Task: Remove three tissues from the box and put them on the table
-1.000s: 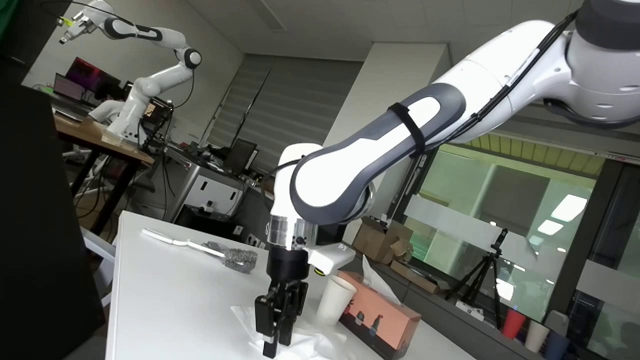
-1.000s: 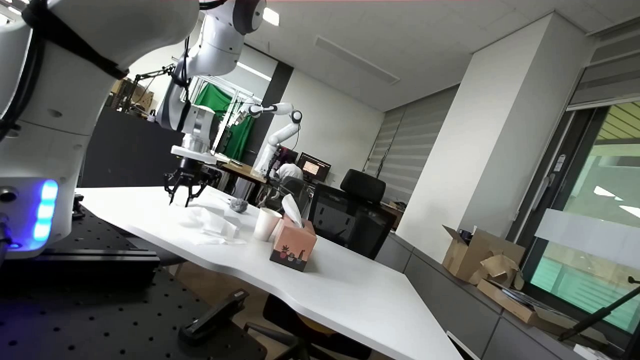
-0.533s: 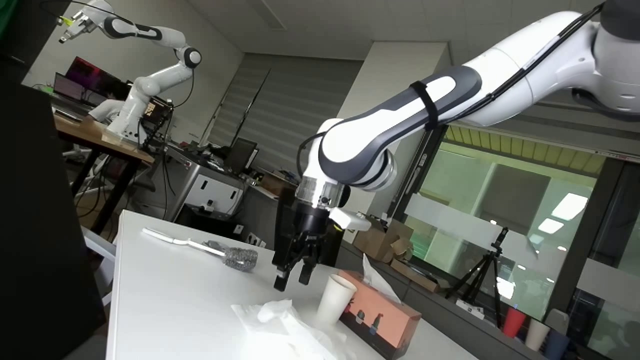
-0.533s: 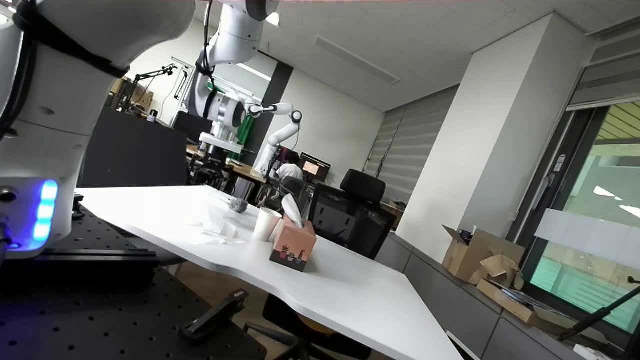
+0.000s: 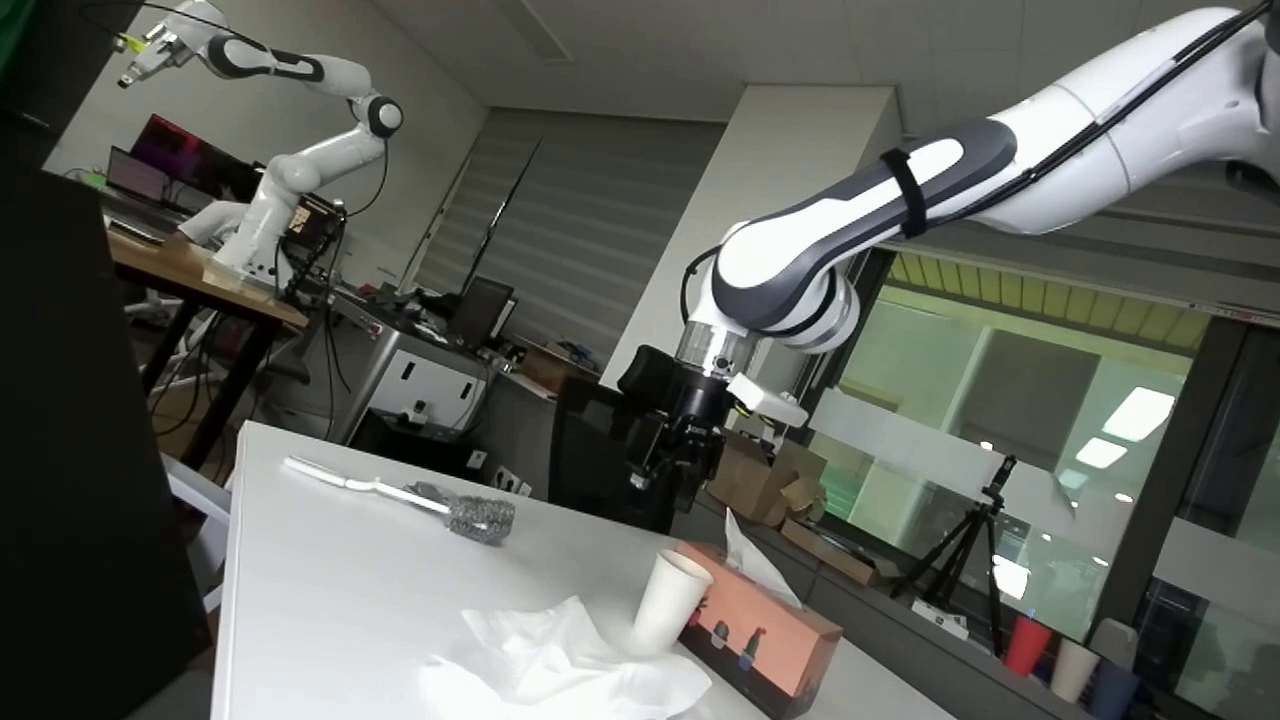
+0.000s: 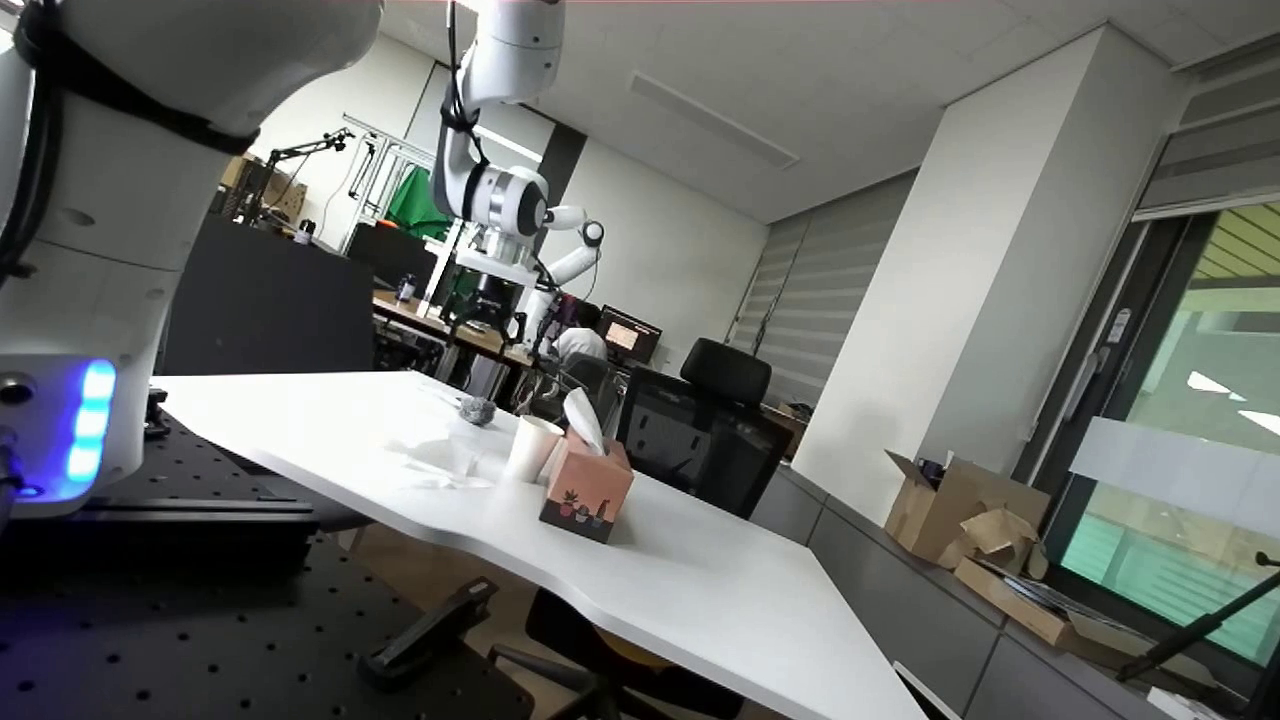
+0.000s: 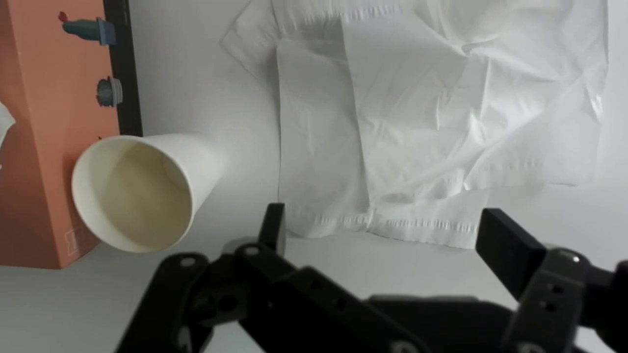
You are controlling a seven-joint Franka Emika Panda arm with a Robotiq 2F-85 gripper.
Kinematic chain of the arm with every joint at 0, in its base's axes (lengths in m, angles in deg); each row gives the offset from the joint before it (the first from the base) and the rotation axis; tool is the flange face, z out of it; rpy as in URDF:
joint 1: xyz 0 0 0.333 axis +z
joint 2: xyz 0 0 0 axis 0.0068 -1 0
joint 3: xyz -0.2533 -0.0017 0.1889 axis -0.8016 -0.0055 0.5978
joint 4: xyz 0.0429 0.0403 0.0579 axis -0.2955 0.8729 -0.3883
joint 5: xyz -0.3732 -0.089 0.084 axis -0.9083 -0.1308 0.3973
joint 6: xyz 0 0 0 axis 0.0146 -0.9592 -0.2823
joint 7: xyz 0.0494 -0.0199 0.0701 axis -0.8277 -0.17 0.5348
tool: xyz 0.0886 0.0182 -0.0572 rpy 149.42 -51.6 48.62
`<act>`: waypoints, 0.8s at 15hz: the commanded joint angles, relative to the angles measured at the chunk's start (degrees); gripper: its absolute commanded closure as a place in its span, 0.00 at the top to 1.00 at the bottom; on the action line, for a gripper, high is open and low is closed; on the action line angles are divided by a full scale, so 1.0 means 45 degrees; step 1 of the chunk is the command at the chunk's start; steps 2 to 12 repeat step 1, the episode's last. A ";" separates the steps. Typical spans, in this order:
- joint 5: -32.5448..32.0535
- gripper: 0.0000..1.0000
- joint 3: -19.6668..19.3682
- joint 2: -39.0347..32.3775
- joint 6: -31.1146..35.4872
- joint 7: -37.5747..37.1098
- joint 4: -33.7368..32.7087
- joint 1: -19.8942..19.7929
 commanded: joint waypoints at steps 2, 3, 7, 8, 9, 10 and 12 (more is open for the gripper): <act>0.0031 1.00 -0.0030 -0.0005 -0.0026 0.0009 0.0005 0.0072; 0.0031 1.00 -0.0030 -0.0005 -0.0026 0.0009 0.0005 0.0072; 0.0031 1.00 -0.0030 -0.0005 -0.0026 0.0009 0.0005 0.0072; 0.0031 1.00 -0.0030 -0.0005 -0.0026 0.0009 0.0005 0.0072; 0.0031 1.00 -0.0030 -0.0005 -0.0026 0.0009 0.0005 0.0072; 0.0031 1.00 -0.0030 -0.0005 -0.0026 0.0009 0.0005 0.0072; 0.0031 1.00 -0.0030 -0.0005 -0.0026 0.0009 0.0005 0.0072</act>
